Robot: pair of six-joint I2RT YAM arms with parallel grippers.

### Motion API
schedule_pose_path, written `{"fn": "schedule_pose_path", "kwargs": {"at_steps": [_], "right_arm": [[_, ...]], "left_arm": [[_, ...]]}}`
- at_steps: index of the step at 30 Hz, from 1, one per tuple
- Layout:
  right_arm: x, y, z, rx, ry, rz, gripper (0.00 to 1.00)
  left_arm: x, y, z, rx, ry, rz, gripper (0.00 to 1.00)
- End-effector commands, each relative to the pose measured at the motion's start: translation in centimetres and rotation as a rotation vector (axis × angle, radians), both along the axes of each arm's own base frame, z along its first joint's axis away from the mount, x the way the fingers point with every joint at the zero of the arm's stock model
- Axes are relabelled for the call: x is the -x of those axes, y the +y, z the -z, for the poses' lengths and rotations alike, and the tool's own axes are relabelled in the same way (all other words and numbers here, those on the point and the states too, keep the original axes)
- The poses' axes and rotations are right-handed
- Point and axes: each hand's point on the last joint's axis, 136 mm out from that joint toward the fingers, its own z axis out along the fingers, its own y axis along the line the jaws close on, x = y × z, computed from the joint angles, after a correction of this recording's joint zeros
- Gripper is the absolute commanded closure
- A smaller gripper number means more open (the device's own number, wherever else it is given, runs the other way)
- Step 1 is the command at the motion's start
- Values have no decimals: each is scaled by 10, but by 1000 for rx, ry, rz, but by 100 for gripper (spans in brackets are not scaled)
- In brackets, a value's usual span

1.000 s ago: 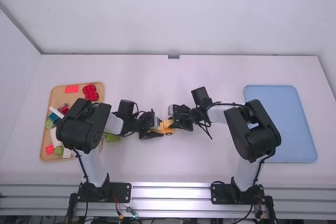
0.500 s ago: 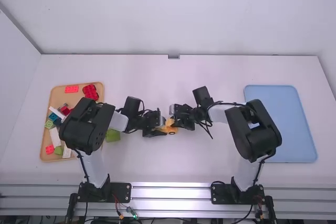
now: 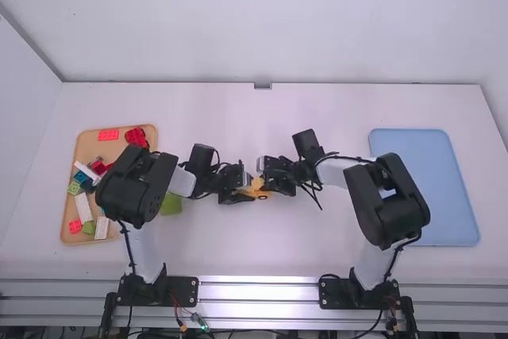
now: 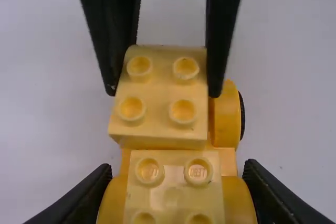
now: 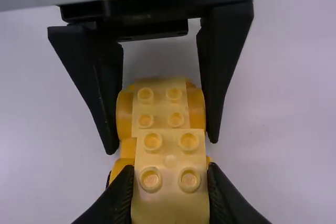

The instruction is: Assemble lego blocks to make yellow taxi

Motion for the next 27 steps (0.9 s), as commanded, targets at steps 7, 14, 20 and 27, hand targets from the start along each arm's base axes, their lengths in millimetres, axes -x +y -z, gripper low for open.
{"fn": "schedule_pose_path", "kwargs": {"at_steps": [7, 14, 20, 27], "right_arm": [[3, 2, -4, -58, 9, 34, 100], [7, -1, 2, -40, 13, 38, 100], [13, 0, 5, -21, -5, 2, 100], [14, -5, 9, 1, -2, 6, 100]], "left_arm": [[3, -9, 9, -4, 41, 41, 68], [-1, -8, 10, -14, 47, 18, 68], [1, -10, 9, -13, 48, 24, 69], [3, -12, 9, -12, 56, 31, 71]]}}
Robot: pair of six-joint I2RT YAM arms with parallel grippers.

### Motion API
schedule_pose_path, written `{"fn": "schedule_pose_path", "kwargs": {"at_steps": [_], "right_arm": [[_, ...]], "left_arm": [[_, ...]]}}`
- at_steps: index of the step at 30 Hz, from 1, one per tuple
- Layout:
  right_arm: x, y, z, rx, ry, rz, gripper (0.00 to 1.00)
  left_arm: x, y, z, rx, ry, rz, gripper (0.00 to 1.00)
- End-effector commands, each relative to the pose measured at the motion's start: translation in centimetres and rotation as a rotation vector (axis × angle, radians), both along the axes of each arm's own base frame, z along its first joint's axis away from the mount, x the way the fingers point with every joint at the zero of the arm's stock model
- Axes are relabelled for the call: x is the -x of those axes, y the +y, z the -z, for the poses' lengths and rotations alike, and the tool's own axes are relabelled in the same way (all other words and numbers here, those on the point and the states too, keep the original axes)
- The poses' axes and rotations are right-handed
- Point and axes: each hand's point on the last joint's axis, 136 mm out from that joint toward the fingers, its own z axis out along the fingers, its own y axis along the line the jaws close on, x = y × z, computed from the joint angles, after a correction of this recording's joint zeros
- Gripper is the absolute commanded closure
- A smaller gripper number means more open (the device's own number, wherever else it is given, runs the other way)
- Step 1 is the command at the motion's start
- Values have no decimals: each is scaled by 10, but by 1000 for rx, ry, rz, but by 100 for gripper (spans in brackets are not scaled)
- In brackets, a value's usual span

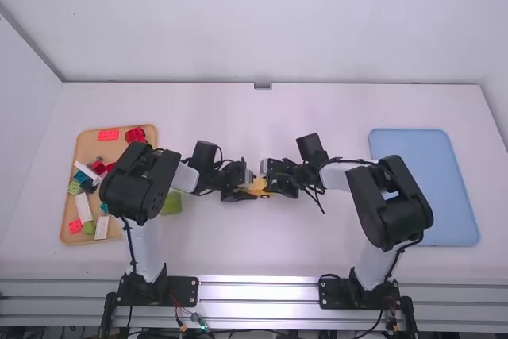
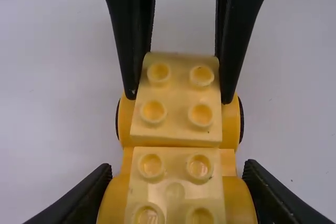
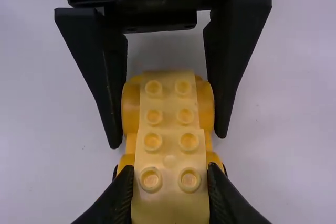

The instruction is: Assemble lego blocks to make yellow taxi

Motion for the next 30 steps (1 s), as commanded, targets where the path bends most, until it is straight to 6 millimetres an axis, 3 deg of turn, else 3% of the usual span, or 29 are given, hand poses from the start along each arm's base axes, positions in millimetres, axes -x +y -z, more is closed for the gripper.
{"fn": "schedule_pose_path", "kwargs": {"at_steps": [1, 3, 4, 5, 7, 9, 10, 15, 17, 20, 22, 30], "right_arm": [[11, 3, 2, 3, 28, -10, 94], [11, 4, 1, -1, 25, -12, 90], [10, 4, 1, -4, 24, -12, 78], [10, 4, 1, -4, 23, -11, 76], [6, 6, -2, -18, 30, 10, 62], [3, 9, -6, -40, 33, 25, 56], [0, 11, -12, -67, 30, 27, 46], [0, 11, -42, -165, 16, 3, 42], [-3, 8, -48, -175, 7, 10, 46], [-6, 1, -46, -153, 12, 36, 83], [-2, 0, -42, -142, 33, 33, 100], [5, -6, -6, -8, 88, 68, 100]], "left_arm": [[6, -6, 10, -18, 46, 4, 71], [6, -6, 10, -18, 46, 3, 71], [6, -6, 10, -17, 45, 4, 71], [6, -6, 10, -17, 45, 4, 71], [6, -6, 10, -18, 46, 3, 71], [6, -6, 10, -17, 46, 3, 71], [6, -5, 10, -18, 46, 2, 71], [6, -5, 11, -20, 45, 0, 72], [6, -6, 11, -22, 44, 3, 73], [2, -1, 15, -53, 43, -28, 74], [0, 0, 18, -72, 51, -48, 75], [-1, -1, 15, -74, 44, -50, 76]]}}
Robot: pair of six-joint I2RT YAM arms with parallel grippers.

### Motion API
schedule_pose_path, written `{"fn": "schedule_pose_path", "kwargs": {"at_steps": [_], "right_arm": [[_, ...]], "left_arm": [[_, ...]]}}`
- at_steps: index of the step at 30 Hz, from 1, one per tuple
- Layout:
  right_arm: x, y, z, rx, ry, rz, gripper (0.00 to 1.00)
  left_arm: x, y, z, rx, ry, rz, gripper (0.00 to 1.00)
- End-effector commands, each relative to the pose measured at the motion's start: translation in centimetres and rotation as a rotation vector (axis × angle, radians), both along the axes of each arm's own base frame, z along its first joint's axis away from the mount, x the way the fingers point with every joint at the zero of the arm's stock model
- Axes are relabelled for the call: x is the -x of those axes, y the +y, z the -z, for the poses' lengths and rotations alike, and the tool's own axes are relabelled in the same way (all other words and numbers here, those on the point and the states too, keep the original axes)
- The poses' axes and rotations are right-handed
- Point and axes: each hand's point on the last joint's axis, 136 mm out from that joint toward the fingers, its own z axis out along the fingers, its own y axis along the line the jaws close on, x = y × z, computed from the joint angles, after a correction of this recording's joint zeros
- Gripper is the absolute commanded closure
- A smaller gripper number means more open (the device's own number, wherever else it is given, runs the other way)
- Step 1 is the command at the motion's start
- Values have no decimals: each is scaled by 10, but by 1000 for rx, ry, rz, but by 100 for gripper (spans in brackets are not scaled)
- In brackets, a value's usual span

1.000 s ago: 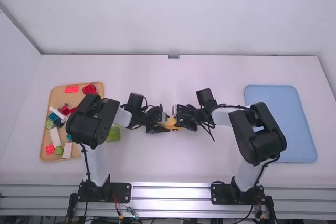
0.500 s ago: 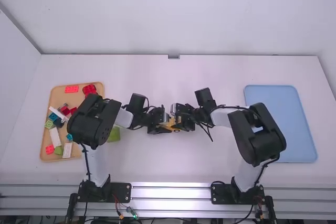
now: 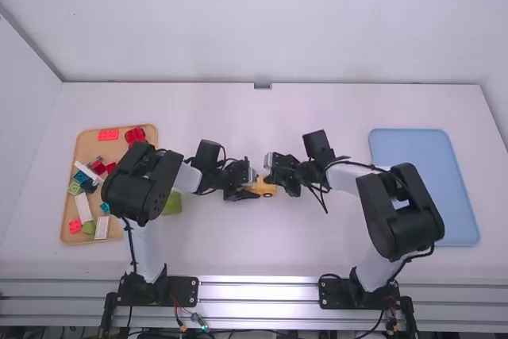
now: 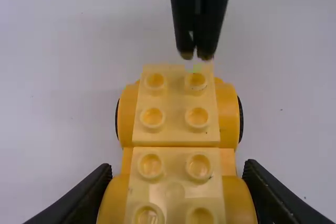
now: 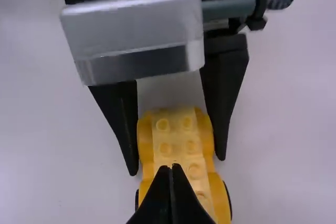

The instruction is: Assemble lego blocks to make yellow taxi

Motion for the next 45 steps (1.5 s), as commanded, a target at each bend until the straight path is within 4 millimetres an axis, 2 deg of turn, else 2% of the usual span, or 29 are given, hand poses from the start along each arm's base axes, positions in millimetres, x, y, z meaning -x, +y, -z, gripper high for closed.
{"fn": "schedule_pose_path", "kwargs": {"at_steps": [1, 3, 5, 12, 16, 18, 20, 21, 24, 25, 26, 27, 28, 29, 31, 33, 36, 38, 41, 42, 45], "right_arm": [[4, -4, 24, 82, 45, 34, 100], [3, -5, 31, 107, 49, 47, 100], [-1, -6, 46, 155, 68, 90, 100], [10, -22, 83, 289, 136, 116, 100], [12, -24, 87, 304, 134, 110, 100], [8, -20, 83, 274, 117, 104, 100], [2, -3, 62, 146, 85, 68, 100], [2, -2, 60, 134, 84, 65, 100], [-5, 6, 7, -59, 43, 24, 98], [-5, 6, 7, -59, 43, 24, 98], [-13, 1, -12, -97, 33, 55, 73], [-16, -1, -15, -102, 31, 66, 56], [-26, -9, -27, -117, 32, 122, 7], [-30, -13, -32, -119, 35, 151, 1], [-45, -28, -44, -113, 49, 257, 1], [-49, -37, -50, -97, 49, 309, 1], [-53, -49, -58, -69, 37, 365, 1], [-53, -51, -61, -52, 25, 379, 1], [-51, -49, -60, -20, 9, 381, 1], [-51, -48, -59, -10, 6, 386, 1], [-51, -43, -56, 19, -9, 389, 1]], "left_arm": [[3, 4, 14, -53, 40, -32, 76], [3, 4, 14, -53, 39, -32, 76], [3, 4, 14, -53, 39, -31, 76], [2, 5, 12, -51, 32, -34, 78], [2, 3, 12, -53, 31, -31, 78], [3, 3, 12, -54, 31, -30, 78], [3, 2, 12, -54, 32, -27, 78], [3, 2, 12, -54, 32, -27, 77], [4, 2, 13, -55, 35, -28, 76], [4, 2, 13, -55, 35, -28, 76], [4, 2, 13, -56, 38, -27, 75], [4, 2, 13, -56, 38, -27, 75], [5, 2, 13, -56, 41, -26, 74], [5, 3, 13, -55, 43, -26, 74], [6, 2, 14, -56, 47, -23, 73], [8, 0, 14, -61, 44, -16, 69], [8, 1, 15, -61, 46, -15, 54], [8, 1, 15, -62, 46, -16, 31], [9, 1, 15, -62, 50, -15, 14], [9, 1, 14, -64, 55, -20, 1], [4, 9, 16, -122, 66, -73, 1]]}}
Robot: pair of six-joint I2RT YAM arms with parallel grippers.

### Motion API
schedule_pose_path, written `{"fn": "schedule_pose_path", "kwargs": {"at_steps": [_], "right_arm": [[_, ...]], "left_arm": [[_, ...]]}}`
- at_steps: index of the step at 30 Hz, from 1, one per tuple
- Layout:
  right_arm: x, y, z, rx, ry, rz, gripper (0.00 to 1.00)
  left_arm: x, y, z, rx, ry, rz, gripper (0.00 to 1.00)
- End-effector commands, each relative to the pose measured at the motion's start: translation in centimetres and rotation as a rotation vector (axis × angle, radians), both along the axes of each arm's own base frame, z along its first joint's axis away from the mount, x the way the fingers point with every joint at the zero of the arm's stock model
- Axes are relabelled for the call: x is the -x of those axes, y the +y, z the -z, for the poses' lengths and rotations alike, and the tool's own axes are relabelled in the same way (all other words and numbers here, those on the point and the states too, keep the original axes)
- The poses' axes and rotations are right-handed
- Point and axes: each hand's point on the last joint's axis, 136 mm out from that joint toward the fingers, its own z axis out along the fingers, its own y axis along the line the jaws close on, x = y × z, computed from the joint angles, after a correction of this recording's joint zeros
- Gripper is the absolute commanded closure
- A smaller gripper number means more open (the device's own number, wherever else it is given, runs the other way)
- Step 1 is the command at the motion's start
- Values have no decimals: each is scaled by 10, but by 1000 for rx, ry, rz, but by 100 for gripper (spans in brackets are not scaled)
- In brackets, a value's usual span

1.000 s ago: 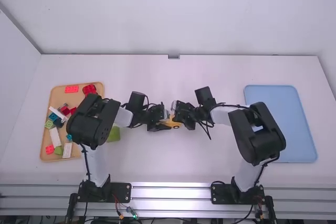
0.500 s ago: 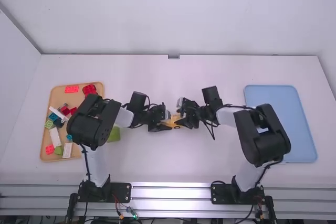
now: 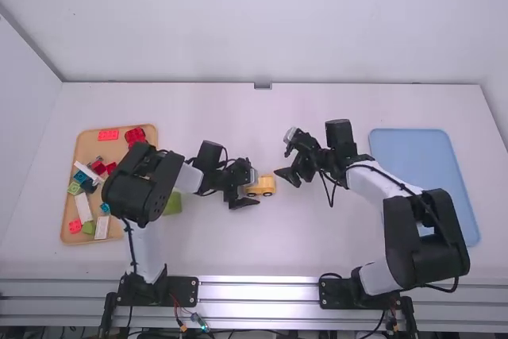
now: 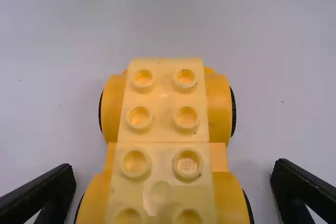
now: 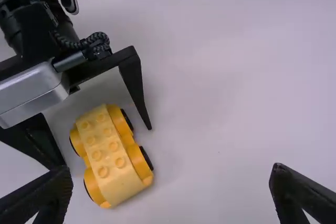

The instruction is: Assemble lego blocks to make yellow taxi

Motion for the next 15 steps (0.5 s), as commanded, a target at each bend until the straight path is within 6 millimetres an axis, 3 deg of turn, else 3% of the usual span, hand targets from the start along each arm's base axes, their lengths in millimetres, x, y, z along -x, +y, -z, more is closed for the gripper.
{"fn": "schedule_pose_path", "kwargs": {"at_steps": [1, 6, 9, 15], "right_arm": [[-2, 3, -4, 37, -31, 18, 1], [-3, 7, 2, 91, -49, 29, 1], [-4, 9, 3, 118, -67, 38, 1], [-9, 12, -2, 108, -100, 38, 2]], "left_arm": [[1, 10, 8, -87, 32, -59, 0], [-1, 21, -22, -87, 25, -90, 1], [-8, 44, -49, -110, 11, -170, 1], [-29, 105, -99, -73, 116, -536, 1]]}}
